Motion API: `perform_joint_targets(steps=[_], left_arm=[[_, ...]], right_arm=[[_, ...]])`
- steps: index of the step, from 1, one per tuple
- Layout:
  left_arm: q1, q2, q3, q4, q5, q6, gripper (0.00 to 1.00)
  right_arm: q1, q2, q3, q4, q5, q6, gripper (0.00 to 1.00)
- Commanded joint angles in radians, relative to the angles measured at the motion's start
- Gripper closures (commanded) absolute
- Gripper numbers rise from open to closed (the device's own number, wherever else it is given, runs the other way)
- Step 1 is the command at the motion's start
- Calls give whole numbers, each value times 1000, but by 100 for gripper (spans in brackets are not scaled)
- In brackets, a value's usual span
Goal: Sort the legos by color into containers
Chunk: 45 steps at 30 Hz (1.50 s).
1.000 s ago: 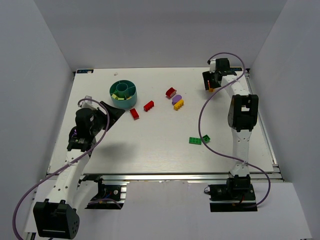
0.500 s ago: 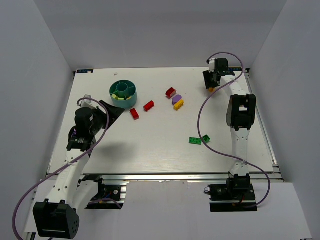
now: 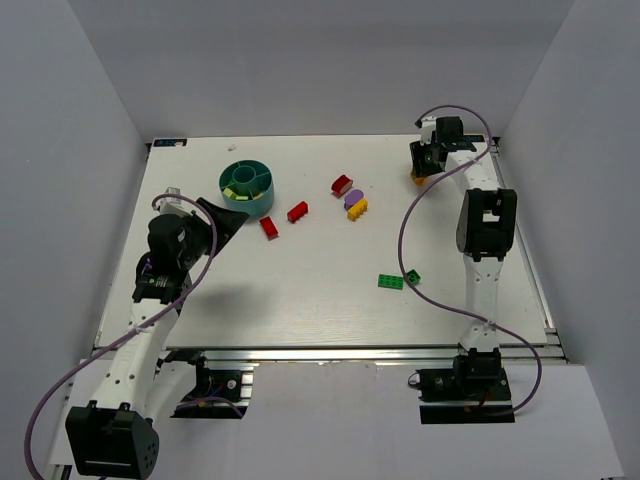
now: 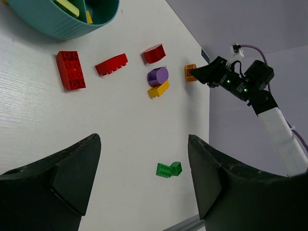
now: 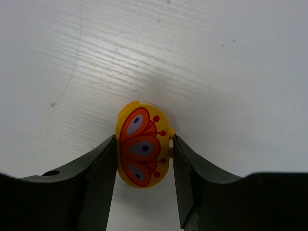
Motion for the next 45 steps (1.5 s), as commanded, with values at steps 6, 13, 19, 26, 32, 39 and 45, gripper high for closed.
perform_joint_targets(steps=[6, 13, 19, 26, 32, 39, 45], left_arm=[[-5, -42, 8, 107, 82, -40, 18], [-5, -46, 11, 114, 134, -32, 18], [-5, -31, 8, 155, 201, -41, 18], [-5, 13, 34, 158, 313, -69, 19], [-8, 4, 45, 146, 370, -68, 20], [-8, -26, 28, 134, 398, -66, 20], [-9, -42, 25, 111, 393, -51, 21]], right_arm=[[-6, -297, -201, 58, -300, -16, 100], [8, -542, -457, 98, -654, -110, 100], [112, -726, -597, 78, -832, -258, 100], [327, -858, -689, 133, -724, -393, 100], [473, -875, -685, 162, -635, -451, 100], [588, -866, -682, 176, -578, -485, 100], [648, -862, -678, 196, -556, -473, 100]])
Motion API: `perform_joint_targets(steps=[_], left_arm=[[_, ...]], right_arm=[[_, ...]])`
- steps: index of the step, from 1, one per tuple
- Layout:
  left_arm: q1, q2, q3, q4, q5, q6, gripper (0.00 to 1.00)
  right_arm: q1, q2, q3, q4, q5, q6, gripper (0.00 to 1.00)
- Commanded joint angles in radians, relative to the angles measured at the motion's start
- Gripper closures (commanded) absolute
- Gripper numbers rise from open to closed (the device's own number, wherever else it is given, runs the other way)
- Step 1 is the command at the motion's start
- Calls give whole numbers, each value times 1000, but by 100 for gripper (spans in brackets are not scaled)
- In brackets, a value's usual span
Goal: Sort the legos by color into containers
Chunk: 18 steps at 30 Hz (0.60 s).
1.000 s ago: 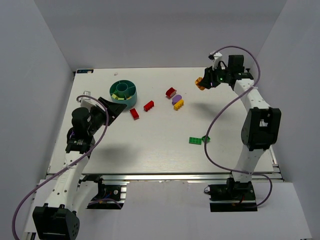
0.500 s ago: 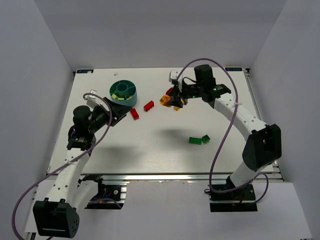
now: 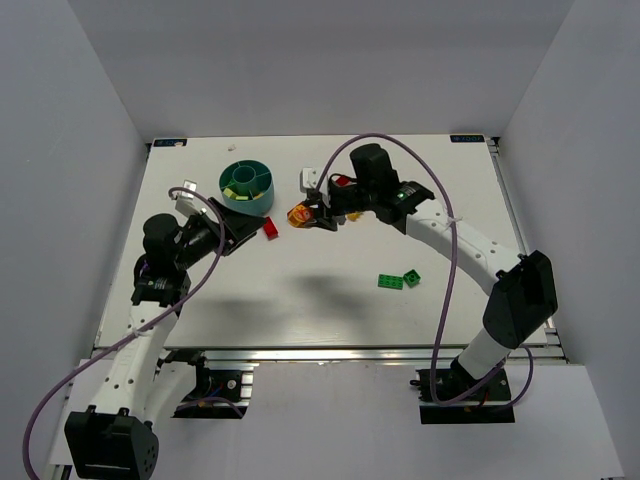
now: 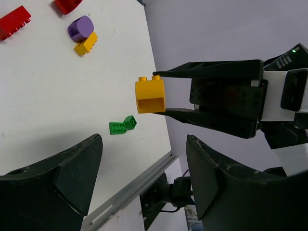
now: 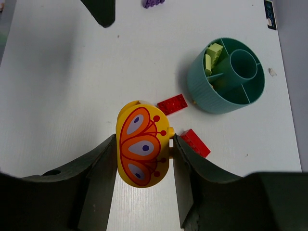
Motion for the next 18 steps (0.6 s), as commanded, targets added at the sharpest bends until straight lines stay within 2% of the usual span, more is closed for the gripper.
perform_joint_targets(steps=[1, 18], left_arm=[[-4, -24, 24, -26, 13, 24, 21], [-24, 27, 30, -10, 16, 33, 25]], right_arm=[[26, -21, 9, 52, 19, -11, 100], [136, 34, 67, 57, -1, 6, 100]])
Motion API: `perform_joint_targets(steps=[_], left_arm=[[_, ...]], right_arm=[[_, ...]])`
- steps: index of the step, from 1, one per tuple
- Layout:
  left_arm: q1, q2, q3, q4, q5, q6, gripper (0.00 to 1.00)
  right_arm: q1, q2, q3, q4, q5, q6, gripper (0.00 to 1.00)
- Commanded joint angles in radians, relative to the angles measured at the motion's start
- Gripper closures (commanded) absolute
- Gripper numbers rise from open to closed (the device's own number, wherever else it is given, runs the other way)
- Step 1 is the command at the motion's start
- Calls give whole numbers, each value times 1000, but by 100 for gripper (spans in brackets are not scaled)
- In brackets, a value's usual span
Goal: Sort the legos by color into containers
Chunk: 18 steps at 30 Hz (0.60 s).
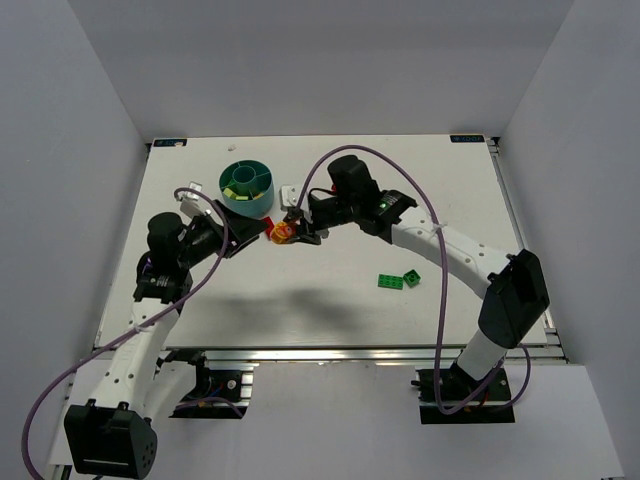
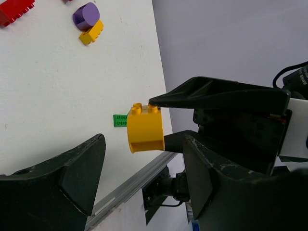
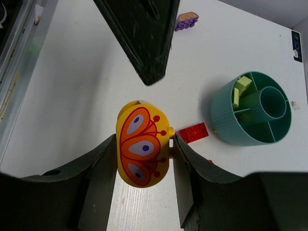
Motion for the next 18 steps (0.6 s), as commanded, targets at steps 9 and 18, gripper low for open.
perform_joint_targets(steps=[9, 18], left_arm=[[-38, 33, 30, 37, 11, 9, 33], [-44, 63, 40, 43, 8, 7, 60]], right_arm=[[46, 68, 119, 55, -6, 35, 100], [68, 73, 104, 77, 18, 14, 100]])
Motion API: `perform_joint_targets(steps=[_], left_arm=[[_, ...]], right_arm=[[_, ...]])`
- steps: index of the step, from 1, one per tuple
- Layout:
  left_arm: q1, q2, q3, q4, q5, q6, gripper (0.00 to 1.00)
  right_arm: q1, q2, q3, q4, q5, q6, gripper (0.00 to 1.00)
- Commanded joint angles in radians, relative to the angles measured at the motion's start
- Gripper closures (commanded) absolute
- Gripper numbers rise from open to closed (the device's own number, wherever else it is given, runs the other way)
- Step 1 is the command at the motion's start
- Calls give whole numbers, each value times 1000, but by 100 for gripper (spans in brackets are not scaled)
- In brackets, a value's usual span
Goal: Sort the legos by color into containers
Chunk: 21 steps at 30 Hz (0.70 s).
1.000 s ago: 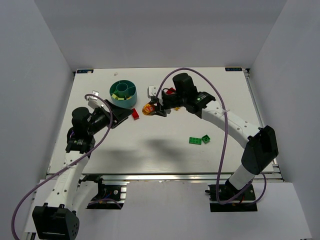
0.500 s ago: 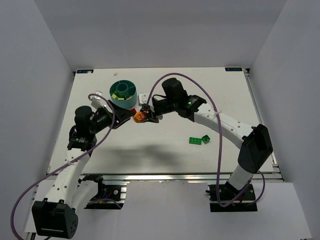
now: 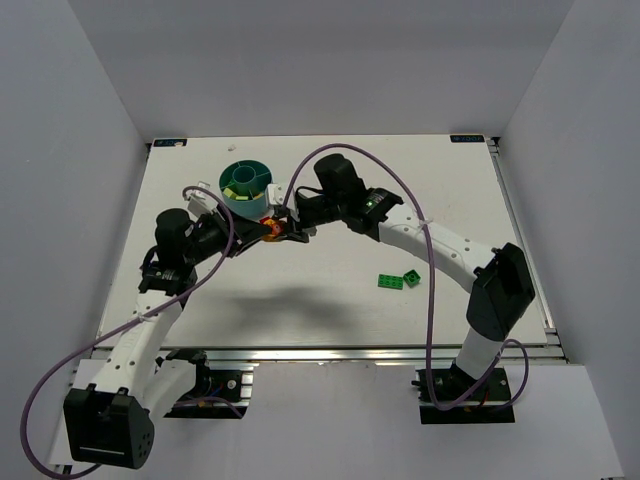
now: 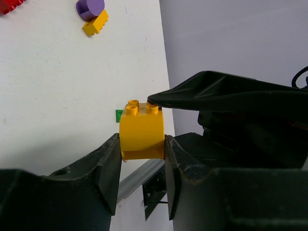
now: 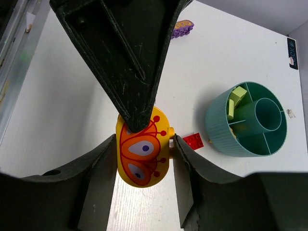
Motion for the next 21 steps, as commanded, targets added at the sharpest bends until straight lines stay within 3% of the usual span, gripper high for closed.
perform_joint_targets(steps=[1, 2, 3, 4, 5, 6, 8, 14, 16, 18, 19, 21], left_arm=[[-9, 14, 41, 41, 14, 5, 67], [-9, 21, 52, 41, 10, 4, 76], [-9, 28, 61, 26, 1, 17, 86], [-9, 38, 73, 4, -31, 30, 100], [-9, 43, 104, -49, -56, 45, 100], [-9, 46, 119, -80, -84, 75, 100], [-9, 57, 152, -147, -159, 96, 100], [-7, 167, 348, -399, -461, 192, 100], [-7, 222, 440, -435, -502, 223, 100], [-7, 328, 512, -479, -539, 273, 100], [-7, 371, 593, -529, -550, 292, 100], [-7, 505, 688, -592, -590, 350, 100]], right_arm=[[20, -11, 8, 60, 0, -10, 97], [20, -14, 2, 66, 6, -8, 90], [20, -18, -3, 77, 13, -5, 68], [20, -20, -9, 84, 20, 3, 57], [20, -23, -26, 98, 43, 10, 36], [19, -29, -36, 129, 58, 16, 25], [19, -34, -56, 144, 127, 30, 11], [-42, -40, -107, 161, 344, 92, 11], [-96, -63, -138, 157, 333, 108, 11], [-145, -73, -148, 118, 281, 109, 18], [-156, -74, -145, 79, 240, 109, 24], [-188, -57, -127, 28, 198, 101, 71]])
